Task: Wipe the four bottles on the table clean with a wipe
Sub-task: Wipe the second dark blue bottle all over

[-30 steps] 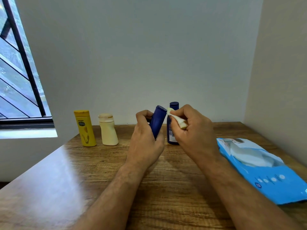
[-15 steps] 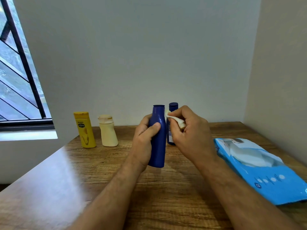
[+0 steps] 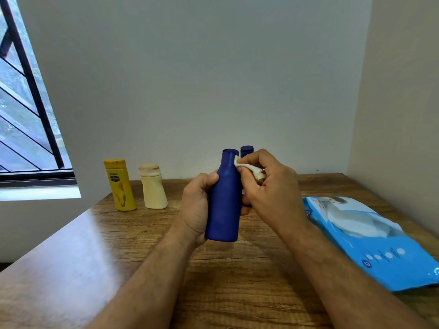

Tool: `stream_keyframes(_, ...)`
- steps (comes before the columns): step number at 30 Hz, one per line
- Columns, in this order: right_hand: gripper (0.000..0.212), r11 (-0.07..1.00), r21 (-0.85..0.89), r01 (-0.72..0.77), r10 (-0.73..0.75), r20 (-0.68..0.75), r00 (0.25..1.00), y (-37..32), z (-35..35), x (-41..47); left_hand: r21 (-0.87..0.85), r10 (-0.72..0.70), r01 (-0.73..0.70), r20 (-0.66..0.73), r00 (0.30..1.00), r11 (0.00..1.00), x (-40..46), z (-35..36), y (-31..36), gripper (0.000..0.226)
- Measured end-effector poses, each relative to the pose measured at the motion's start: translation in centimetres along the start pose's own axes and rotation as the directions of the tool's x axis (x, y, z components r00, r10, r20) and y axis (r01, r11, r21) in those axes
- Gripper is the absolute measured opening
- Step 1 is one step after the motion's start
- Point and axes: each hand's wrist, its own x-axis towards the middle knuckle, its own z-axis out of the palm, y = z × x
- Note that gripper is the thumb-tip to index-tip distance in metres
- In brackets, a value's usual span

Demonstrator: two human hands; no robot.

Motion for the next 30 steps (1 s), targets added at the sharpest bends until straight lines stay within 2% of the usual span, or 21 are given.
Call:
stream_keyframes(3, 0.006, 0.998, -0.021, -0.054, 0.054, -0.016, 0.998, 0.1, -0.3, 0.1, 0.007, -0.043, 0.043, 0.007, 0.999, 0.999, 0.0, 0.0, 0.1, 0.039)
stream_keyframes(6, 0.01, 0.987, 0.08, -0.136, 0.129, 0.093, 0.987, 0.1, -0.4, 0.2, 0.046, -0.02, 0.024, -0.075, 0.997, 0.999, 0.2, 0.0, 0.1, 0.034)
stream_keyframes(11, 0.014, 0.995, 0.015, -0.1, 0.095, 0.191, 0.977, 0.3, -0.5, 0.3, 0.048, 0.013, -0.004, -0.176, 0.984, 0.999, 0.6, -0.3, 0.1, 0.037)
stream_keyframes(14, 0.011, 0.994, 0.017, -0.105, 0.1, 0.178, 0.979, 0.3, -0.3, 0.2, 0.035, -0.011, 0.019, -0.205, 0.979, 0.999, 0.6, -0.4, 0.1, 0.04)
stream_keyframes(18, 0.009, 0.992, -0.044, -0.119, 0.123, 0.089, 0.988, 0.5, -0.4, 0.5, 0.079, -0.047, 0.066, -0.228, 0.972, 0.995, 0.8, -0.5, -0.1, 0.048)
stream_keyframes(22, 0.006, 0.986, -0.071, -0.15, 0.163, 0.235, 0.958, 0.6, -0.1, 0.3, 0.091, -0.004, 0.039, -0.365, 0.931, 0.995, 1.3, -0.6, -0.4, 0.041)
stream_keyframes(25, 0.009, 0.979, -0.11, -0.172, 0.201, 0.388, 0.899, 0.7, 0.0, 0.1, 0.008, 0.02, -0.018, -0.443, 0.896, 1.0, 1.9, -1.1, -0.3, 0.041)
stream_keyframes(30, 0.008, 0.974, -0.081, -0.213, 0.226, 0.474, 0.851, 0.8, -0.4, 0.1, -0.109, -0.008, -0.04, -0.407, 0.914, 0.993, 2.0, -0.9, -0.3, 0.045)
